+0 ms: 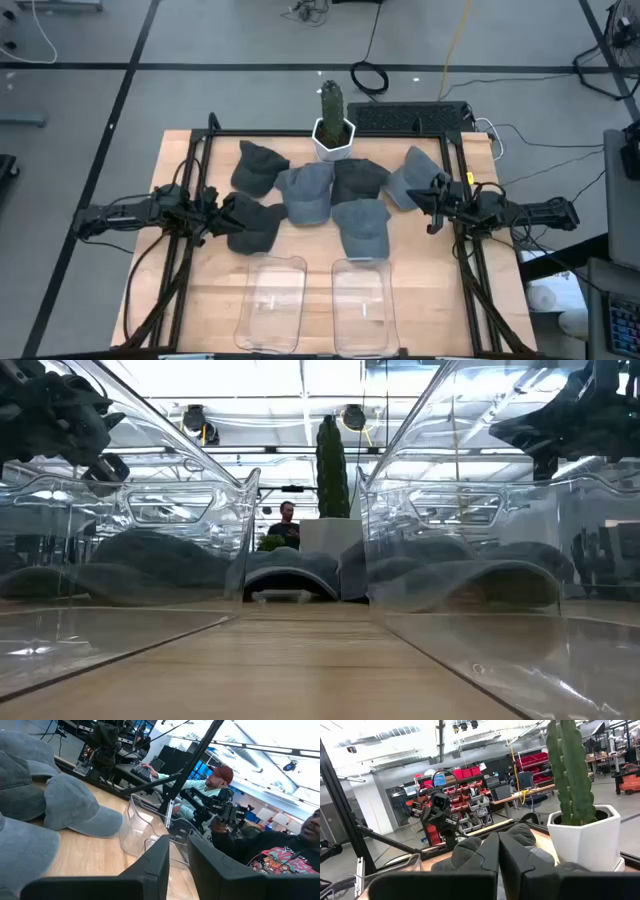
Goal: Pick & Place hat
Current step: Put the top right gray cap into the left transparent bin
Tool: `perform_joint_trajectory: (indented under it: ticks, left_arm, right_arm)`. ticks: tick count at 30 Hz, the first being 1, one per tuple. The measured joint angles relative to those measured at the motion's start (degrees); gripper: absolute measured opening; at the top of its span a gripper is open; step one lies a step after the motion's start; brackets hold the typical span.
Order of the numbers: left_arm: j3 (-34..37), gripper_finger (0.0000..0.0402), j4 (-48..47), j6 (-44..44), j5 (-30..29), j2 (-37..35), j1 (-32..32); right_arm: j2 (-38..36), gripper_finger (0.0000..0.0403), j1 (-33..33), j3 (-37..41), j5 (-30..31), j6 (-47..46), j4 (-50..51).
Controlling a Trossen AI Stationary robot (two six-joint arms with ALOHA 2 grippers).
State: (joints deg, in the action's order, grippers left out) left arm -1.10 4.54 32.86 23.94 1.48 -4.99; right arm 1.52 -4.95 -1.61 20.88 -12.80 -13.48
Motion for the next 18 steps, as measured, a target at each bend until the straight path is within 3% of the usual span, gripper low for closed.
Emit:
perform_joint_trajectory:
  ticks: [7, 13, 18]
  left_arm:
    - [0.0, 0.0076, 0.0, 0.0, 0.0, 0.0, 0.0]
    - [0.0, 0.0076, 0.0, 0.0, 0.0, 0.0, 0.0]
    - [0.0, 0.0076, 0.0, 0.0, 0.0, 0.0, 0.0]
  right_arm:
    - [0.0, 0.0, 0.0, 0.0, -0.1, 1.7, -2.1]
    - [1.4, 0.0, -2.3, -1.1, -0.2, 18.6, -18.7]
    - [9.1, 0.0036, -3.1, -10.5, 9.1, 23.9, -4.9]
